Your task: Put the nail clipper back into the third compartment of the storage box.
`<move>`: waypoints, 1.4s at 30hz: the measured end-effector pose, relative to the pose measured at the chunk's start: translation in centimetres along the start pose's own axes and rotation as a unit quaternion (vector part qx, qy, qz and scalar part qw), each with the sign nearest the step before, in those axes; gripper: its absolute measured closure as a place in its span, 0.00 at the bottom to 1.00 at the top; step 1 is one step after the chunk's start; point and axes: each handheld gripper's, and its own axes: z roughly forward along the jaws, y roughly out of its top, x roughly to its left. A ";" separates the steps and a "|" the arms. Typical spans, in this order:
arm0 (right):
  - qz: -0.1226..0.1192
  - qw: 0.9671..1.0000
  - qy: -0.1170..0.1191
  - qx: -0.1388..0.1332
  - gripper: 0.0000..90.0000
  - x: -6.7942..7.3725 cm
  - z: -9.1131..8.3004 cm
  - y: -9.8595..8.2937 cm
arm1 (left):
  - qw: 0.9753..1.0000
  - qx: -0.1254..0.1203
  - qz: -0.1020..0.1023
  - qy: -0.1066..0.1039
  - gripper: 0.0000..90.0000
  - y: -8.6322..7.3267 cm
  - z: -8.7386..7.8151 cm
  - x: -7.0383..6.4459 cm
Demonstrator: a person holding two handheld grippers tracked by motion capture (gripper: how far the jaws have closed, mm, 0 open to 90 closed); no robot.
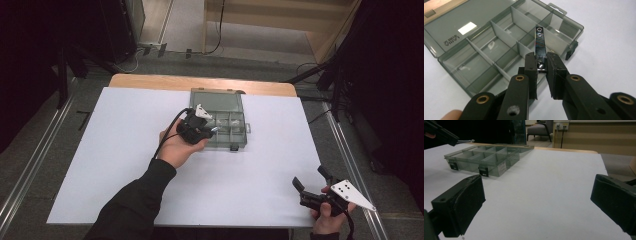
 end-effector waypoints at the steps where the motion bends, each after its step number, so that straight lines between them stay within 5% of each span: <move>1: 0.000 1.000 0.000 0.000 0.00 0.0 0.0 0.0 | 1.000 -0.002 0.000 0.002 0.88 0.1 0.1 0.0; 24: 0.005 1.000 0.002 -0.003 0.00 -0.1 -0.1 0.0 | 0.999 -0.028 -0.001 0.024 0.88 3.4 2.6 0.7; 42: 0.006 1.000 0.004 -0.005 0.00 -0.1 -0.1 0.0 | 0.999 -0.025 -0.018 0.026 0.88 3.8 5.9 1.3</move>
